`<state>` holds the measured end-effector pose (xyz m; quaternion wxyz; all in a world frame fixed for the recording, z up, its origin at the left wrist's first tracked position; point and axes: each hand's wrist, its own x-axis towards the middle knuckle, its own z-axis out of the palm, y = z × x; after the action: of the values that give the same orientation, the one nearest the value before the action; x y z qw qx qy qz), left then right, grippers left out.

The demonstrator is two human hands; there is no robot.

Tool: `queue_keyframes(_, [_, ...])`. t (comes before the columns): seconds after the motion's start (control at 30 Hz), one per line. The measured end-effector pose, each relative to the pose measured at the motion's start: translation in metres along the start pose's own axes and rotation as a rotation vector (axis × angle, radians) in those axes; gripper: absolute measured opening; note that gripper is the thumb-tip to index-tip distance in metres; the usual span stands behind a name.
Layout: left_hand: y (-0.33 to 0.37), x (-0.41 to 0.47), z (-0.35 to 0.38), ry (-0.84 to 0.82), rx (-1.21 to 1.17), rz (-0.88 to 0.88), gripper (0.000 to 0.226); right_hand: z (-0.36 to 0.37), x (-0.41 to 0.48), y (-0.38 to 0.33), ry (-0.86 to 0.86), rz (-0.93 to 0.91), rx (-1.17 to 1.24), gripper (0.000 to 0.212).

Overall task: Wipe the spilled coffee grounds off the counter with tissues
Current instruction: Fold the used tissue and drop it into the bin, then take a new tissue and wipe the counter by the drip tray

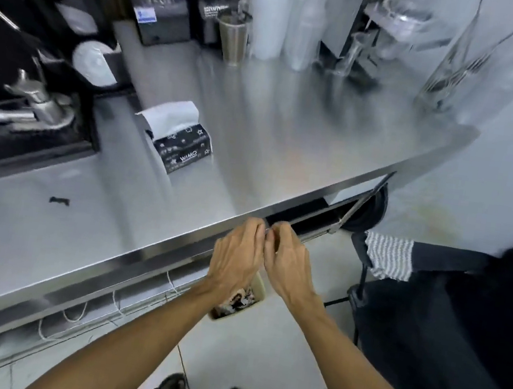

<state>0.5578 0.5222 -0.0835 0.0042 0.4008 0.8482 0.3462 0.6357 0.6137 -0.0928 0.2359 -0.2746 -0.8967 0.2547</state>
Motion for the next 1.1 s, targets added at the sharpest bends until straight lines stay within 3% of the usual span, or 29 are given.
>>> queue_keyframes(0.13, [0.020,0.026,-0.050,0.082,-0.073,-0.044,0.023,-0.033,0.034,-0.040,0.020,-0.091,0.083,0.020])
queue_keyframes(0.3, [-0.013,0.052,-0.103,0.246,-0.162,-0.188,0.018,-0.032,0.087,-0.091,-0.056,-0.184,0.077,0.022])
queue_keyframes(0.4, [-0.055,0.066,-0.127,0.304,-0.232,-0.407,0.041,-0.015,0.122,-0.118,-0.143,-0.269,0.044,0.025])
queue_keyframes(0.47, [-0.089,0.080,-0.139,0.251,-0.231,-0.505,0.071,0.001,0.151,-0.135,-0.195,-0.349,-0.038,0.031])
queue_keyframes(0.57, [-0.127,0.104,-0.153,0.085,-0.189,-0.537,0.107,0.022,0.195,-0.157,-0.274,-0.367,-0.172,0.058])
queue_keyframes(0.7, [-0.151,0.130,-0.157,-0.122,-0.135,-0.464,0.112,0.045,0.237,-0.188,-0.427,-0.426,-0.344,0.085])
queue_keyframes(0.77, [-0.161,0.137,-0.153,-0.191,-0.117,-0.454,0.110,0.054,0.251,-0.198,-0.544,-0.401,-0.418,0.080])
queue_keyframes(0.87, [-0.174,0.145,-0.148,-0.226,-0.085,-0.408,0.098,0.064,0.270,-0.205,-0.674,-0.389,-0.484,0.053])
queue_keyframes(0.97, [-0.179,0.148,-0.149,-0.229,-0.069,-0.341,0.091,0.062,0.279,-0.208,-0.674,-0.364,-0.424,0.028])
queue_keyframes(1.1, [-0.183,0.150,-0.154,-0.268,-0.078,-0.304,0.092,0.042,0.286,-0.217,-0.632,-0.296,-0.319,0.016])
